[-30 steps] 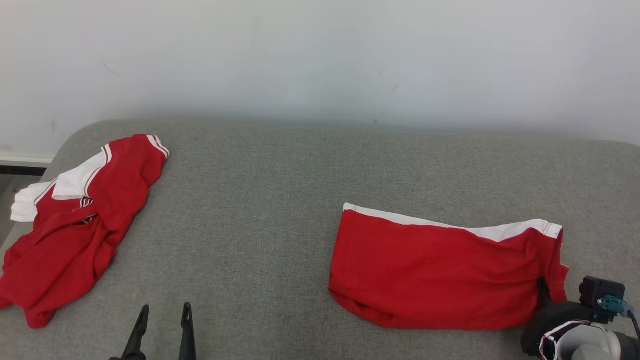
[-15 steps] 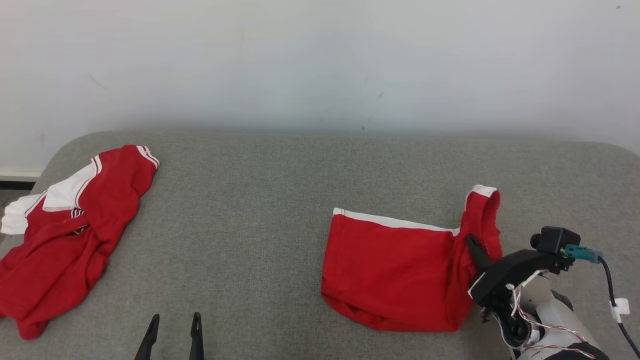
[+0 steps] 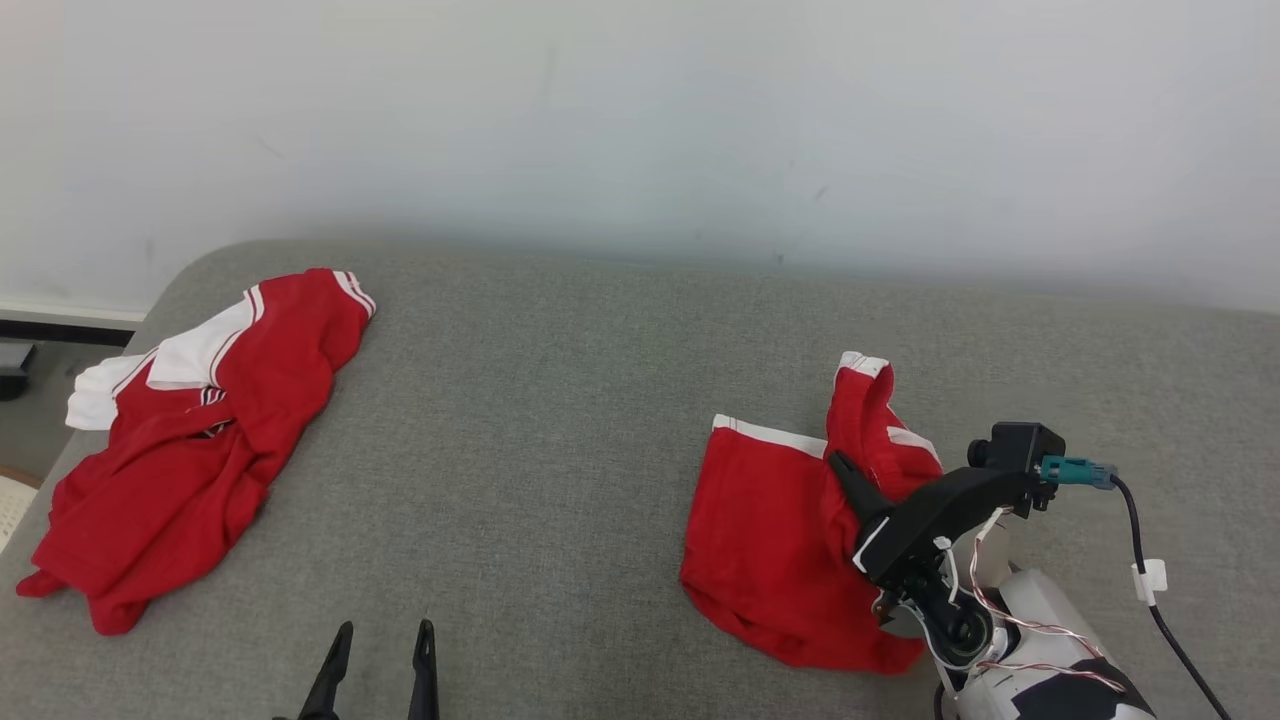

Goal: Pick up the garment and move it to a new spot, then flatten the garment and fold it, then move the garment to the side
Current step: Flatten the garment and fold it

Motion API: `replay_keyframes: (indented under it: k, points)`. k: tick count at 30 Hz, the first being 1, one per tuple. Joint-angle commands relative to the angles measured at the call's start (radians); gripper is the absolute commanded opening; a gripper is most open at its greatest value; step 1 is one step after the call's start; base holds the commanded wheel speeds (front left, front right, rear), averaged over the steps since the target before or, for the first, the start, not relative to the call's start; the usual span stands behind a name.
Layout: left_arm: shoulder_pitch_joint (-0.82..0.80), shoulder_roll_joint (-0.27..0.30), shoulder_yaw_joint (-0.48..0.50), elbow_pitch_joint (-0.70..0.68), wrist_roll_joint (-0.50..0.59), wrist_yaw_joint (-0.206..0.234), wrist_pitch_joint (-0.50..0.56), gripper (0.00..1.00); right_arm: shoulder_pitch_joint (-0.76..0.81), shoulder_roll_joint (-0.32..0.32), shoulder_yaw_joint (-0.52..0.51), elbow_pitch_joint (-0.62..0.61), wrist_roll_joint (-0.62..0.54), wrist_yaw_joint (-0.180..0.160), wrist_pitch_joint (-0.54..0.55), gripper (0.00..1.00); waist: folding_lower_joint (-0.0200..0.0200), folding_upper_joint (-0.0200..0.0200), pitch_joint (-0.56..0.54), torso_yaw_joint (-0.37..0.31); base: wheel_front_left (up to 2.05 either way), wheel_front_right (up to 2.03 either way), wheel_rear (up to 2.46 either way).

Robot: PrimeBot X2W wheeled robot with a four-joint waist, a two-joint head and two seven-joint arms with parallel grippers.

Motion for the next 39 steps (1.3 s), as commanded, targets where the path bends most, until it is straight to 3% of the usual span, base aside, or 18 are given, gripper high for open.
replay_keyframes:
  k: [1, 8, 19, 20, 21, 22, 31, 36, 39]
  points:
    - [-0.011, -0.001, -0.006, 0.007, -0.003, 0.004, -0.003, 1.00, -0.017, 0.003, 0.007, 0.028, 0.005, 0.001, -0.013, 0.00, 0.0001, 0.0000, 0.009, 0.022, 0.00, 0.00, 0.00]
    - [-0.042, -0.001, -0.045, 0.024, -0.017, 0.005, -0.003, 1.00, -0.074, 0.004, 0.140, 0.169, 0.176, 0.001, -0.106, 0.00, 0.0001, 0.0000, 0.026, 0.073, 0.00, 0.00, 0.00]
    - [-0.067, -0.001, -0.080, 0.043, -0.024, 0.010, -0.003, 1.00, -0.158, 0.005, 0.354, 0.358, 0.312, 0.001, -0.245, 0.00, 0.0001, 0.0000, 0.043, 0.112, 0.00, 0.00, 0.00]
    - [-0.066, -0.001, -0.080, 0.043, -0.024, 0.010, -0.003, 1.00, -0.166, 0.005, 0.369, 0.372, 0.322, 0.001, -0.259, 0.21, 0.0001, 0.0000, 0.044, 0.113, 0.00, 0.00, 0.00]
    - [-0.065, -0.001, -0.079, 0.045, -0.025, 0.011, -0.003, 1.00, -0.172, 0.005, 0.383, 0.379, 0.335, 0.001, -0.269, 0.49, 0.0001, 0.0000, 0.044, 0.114, 0.00, 0.00, 0.00]
    - [-0.064, -0.001, -0.077, 0.046, -0.025, 0.012, -0.003, 1.00, -0.178, 0.005, 0.396, 0.389, 0.346, 0.001, -0.279, 1.00, 0.0001, 0.0000, 0.043, 0.113, 0.00, 0.00, 0.00]
    - [-0.028, -0.001, -0.043, 0.033, -0.011, 0.018, -0.003, 1.00, -0.207, -0.004, 0.469, 0.351, 0.353, 0.001, -0.428, 1.00, 0.0001, 0.0000, 0.012, 0.077, 0.00, 0.00, 0.00]
    - [-0.003, -0.001, -0.012, 0.013, -0.004, 0.022, -0.003, 1.00, -0.198, -0.091, 0.459, 0.290, 0.268, 0.001, -0.483, 1.00, 0.0001, 0.0000, 0.007, 0.041, 0.00, 0.00, 0.00]
    - [0.007, -0.001, 0.006, 0.003, 0.001, 0.022, -0.003, 1.00, -0.175, -0.166, 0.368, 0.212, 0.173, 0.001, -0.485, 1.00, 0.0001, 0.0000, 0.010, 0.020, 0.00, 0.00, 0.00]
